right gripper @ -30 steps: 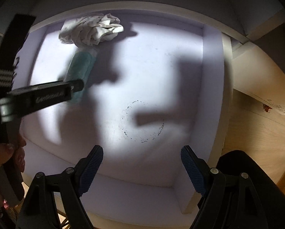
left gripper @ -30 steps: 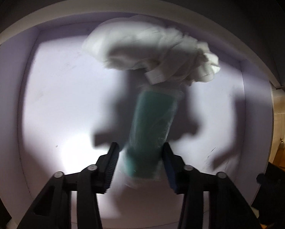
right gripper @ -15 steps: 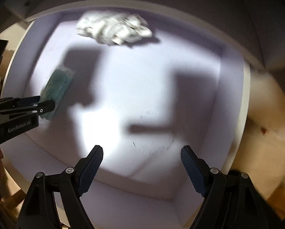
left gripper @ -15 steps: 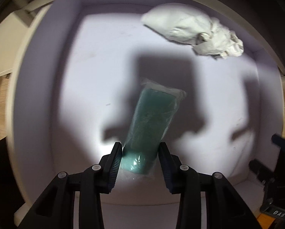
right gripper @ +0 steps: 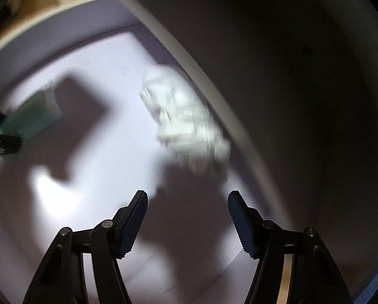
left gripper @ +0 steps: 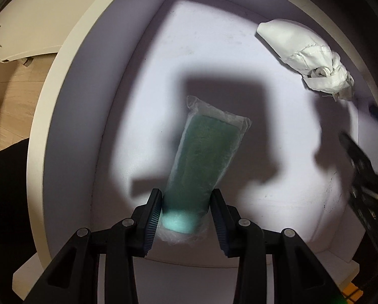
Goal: Organize soft objects
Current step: 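Grasp the white cloth bundle with the right gripper while the left holds the teal package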
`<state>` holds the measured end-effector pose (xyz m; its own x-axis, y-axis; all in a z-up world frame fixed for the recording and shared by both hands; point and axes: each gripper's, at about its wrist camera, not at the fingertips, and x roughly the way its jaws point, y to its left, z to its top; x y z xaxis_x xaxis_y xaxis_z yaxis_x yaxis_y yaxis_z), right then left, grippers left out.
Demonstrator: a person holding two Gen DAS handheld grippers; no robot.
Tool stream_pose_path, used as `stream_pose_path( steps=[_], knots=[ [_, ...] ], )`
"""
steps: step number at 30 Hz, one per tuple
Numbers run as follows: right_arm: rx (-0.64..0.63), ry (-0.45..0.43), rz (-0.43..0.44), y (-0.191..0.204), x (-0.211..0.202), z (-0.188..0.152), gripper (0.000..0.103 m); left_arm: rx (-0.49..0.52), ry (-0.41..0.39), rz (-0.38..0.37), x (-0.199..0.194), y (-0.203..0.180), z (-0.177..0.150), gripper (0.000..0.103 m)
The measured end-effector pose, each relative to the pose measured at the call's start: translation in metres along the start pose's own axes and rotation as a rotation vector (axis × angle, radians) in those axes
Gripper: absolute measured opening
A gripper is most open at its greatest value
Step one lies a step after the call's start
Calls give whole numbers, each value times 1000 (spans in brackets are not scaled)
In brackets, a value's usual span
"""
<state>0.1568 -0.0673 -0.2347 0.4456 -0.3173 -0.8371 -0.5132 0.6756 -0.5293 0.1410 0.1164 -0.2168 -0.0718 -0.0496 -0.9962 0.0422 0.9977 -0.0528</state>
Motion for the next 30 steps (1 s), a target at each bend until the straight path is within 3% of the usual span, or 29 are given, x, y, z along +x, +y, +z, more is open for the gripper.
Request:
stream_pose_path(
  steps=[6,12,14,18,26,30],
  knots=[
    [-202,-51,-134,27,18,29,64,-15,6,-19,5,6,3,39],
    [-240,-52,-151,36,33,43,54,-2,4,-13,8,5,0,39],
    [-241,-58,-168,44,31,26,49,-1,3,-10,11,-3,1,39],
    [-216,-42,-149,39,30,24,43,7,3,1,11,-17,0,39],
    [-220,33,-120,50,24,16,42,10,5,14,13,-28,-5,39],
    [-143,113,-34,48,12,-5,45,22,8,31,17,-38,-5,39]
  ],
)
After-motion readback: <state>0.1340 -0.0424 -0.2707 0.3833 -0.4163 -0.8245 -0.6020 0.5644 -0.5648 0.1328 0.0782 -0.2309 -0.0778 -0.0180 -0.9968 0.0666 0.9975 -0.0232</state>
